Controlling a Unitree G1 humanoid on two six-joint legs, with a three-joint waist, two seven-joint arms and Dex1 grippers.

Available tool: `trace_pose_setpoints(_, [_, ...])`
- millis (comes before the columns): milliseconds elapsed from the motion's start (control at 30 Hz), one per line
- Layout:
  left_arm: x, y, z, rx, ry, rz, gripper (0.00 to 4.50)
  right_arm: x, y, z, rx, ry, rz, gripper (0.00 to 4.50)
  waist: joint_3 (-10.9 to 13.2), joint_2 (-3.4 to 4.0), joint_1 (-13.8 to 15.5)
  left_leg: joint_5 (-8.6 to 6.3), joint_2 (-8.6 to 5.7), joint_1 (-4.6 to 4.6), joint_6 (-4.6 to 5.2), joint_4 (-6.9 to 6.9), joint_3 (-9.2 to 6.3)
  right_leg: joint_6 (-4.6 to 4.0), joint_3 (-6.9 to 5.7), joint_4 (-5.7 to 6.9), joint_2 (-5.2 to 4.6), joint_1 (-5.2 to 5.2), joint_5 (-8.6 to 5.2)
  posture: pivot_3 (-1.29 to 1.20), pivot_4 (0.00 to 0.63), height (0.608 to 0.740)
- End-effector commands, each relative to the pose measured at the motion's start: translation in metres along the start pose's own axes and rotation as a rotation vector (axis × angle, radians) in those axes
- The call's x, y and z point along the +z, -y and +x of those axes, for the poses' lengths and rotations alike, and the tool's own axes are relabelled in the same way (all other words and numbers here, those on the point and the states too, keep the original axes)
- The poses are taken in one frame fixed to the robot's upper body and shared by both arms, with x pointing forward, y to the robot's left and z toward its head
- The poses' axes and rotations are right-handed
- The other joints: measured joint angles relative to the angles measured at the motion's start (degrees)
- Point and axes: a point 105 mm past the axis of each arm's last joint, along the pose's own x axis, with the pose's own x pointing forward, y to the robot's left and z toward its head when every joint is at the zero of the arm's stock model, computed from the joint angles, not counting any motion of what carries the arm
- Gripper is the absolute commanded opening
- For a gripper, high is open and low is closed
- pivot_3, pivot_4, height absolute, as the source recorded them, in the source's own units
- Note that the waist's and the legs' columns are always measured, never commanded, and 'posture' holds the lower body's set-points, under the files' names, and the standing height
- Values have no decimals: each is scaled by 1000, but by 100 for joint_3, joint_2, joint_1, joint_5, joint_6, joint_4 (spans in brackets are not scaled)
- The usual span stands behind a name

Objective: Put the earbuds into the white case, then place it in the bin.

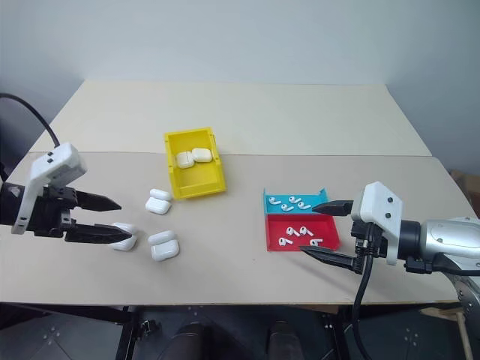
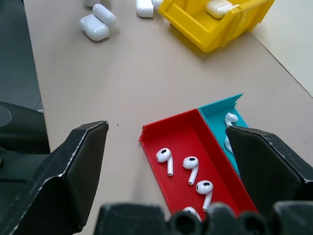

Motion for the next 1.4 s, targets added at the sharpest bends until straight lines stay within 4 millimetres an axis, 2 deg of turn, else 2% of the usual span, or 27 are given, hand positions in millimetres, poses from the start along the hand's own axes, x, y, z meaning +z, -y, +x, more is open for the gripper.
trace_pose_setpoints(33, [-3, -3, -6, 75, -64, -101, 4500, 8, -1, 0, 7, 15, -23, 4474, 1, -3, 5, 0, 0, -1, 0, 2, -1, 0, 0, 1, 0, 0, 0, 0, 150, 740])
trace_pose_setpoints(200, [-14, -21, -9, 266, -204, -138, 4500, 6, 0, 2, 29, 9, -15, 4474, 6, -11, 4, 0, 0, 1, 0, 2, -4, 0, 0, 2, 0, 1, 0, 0, 150, 740])
trace_pose_setpoints(333, [-29, -25, -13, 326, -285, -232, 4500, 7, 2, 1, 60, -3, -12, 4474, 8, -14, 13, -1, -1, -4, 1, 2, -2, 0, 5, -3, -2, -1, 0, 0, 150, 740])
trace_pose_setpoints(433, [-31, -30, -12, 376, -290, -292, 4500, 9, 5, 0, 77, -2, -11, 4474, 9, -15, 30, 0, 0, 1, 1, 3, -3, 0, 4, 3, -2, -1, 0, 0, 150, 740])
trace_pose_setpoints(467, [-33, -28, -9, 367, -278, -329, 4500, 9, 6, 0, 84, -1, -10, 4474, 9, -16, 30, 0, 0, 2, 1, 5, -5, 0, 3, 7, -2, 1, 0, 0, 150, 740])
trace_pose_setpoints(600, [-43, -41, 4, 438, -288, -422, 4500, 11, 9, 2, 105, 3, -17, 4474, 9, -16, 34, 0, -1, 2, 0, 6, -3, 0, 4, 5, -7, 2, 1, 0, 150, 740])
trace_pose_setpoints(900, [-30, -63, 47, 494, -250, -462, 4500, 14, 12, 0, 119, -5, -27, 4474, 9, -17, 91, 4, -7, 0, -6, 11, -6, -1, -1, 1, -7, 7, 2, 0, 150, 740])
trace_pose_setpoints(1233, [-26, -66, 71, 481, -287, -485, 4500, 14, 9, -4, 99, -10, -27, 4474, 9, -18, 61, 7, -8, 1, -11, 12, -8, -1, -2, 3, -7, 8, 2, 0, 150, 740])
trace_pose_setpoints(1400, [-28, -66, 76, 490, -301, -483, 4500, 15, 7, -5, 88, -12, -23, 4474, 9, -18, 52, 7, -8, 1, -12, 12, -9, -1, -2, 3, -8, 9, 2, 0, 150, 740])
